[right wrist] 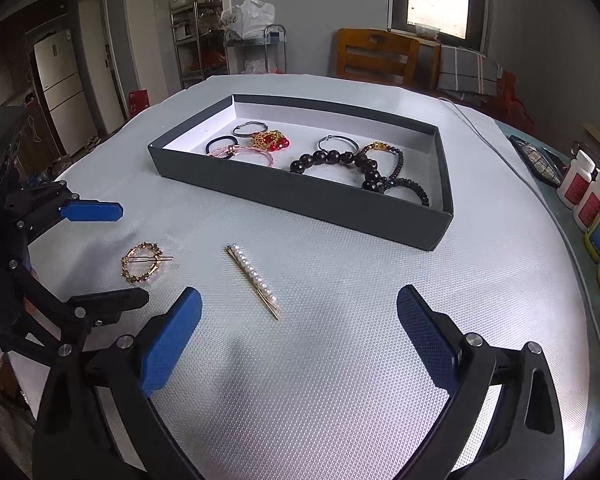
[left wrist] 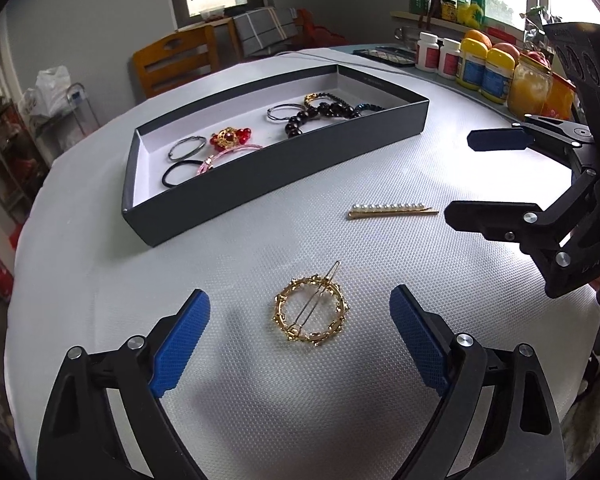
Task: Organize jewelry
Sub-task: 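Grasp the gold circle hair clip with the left gripper while the right grasps the pearl hair pin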
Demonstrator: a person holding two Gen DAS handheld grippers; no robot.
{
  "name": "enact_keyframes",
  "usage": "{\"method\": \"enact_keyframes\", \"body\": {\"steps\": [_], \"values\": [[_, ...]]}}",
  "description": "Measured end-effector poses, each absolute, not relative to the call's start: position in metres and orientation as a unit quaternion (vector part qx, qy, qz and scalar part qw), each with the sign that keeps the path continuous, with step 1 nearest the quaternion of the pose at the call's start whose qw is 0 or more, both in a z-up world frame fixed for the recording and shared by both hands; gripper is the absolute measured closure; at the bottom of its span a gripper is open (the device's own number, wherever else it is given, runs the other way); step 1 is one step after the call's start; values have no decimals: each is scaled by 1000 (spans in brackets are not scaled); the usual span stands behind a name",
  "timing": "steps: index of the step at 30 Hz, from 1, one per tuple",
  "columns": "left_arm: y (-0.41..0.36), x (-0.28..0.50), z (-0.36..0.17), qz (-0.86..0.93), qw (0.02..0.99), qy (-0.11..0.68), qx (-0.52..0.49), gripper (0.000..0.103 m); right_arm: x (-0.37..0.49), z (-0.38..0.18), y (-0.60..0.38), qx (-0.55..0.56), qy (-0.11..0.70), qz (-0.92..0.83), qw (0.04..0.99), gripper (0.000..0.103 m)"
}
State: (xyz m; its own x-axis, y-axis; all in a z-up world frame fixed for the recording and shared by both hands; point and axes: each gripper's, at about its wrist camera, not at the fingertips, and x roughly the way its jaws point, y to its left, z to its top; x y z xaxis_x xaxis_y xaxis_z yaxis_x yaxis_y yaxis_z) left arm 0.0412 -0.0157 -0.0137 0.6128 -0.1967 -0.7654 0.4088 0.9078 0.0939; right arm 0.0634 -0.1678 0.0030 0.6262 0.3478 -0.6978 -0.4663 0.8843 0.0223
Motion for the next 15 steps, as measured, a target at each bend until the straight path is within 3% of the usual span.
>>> {"method": "enact_keyframes", "body": {"steps": [12, 15], "values": [[-17, 43, -19, -175, 884, 412, 132, 41, 76, -13, -146, -94, 407, 247, 875, 60], [-18, 43, -19, -181, 883, 412, 130, 49, 77, -11, -141, -100, 406, 248, 874, 62]]}}
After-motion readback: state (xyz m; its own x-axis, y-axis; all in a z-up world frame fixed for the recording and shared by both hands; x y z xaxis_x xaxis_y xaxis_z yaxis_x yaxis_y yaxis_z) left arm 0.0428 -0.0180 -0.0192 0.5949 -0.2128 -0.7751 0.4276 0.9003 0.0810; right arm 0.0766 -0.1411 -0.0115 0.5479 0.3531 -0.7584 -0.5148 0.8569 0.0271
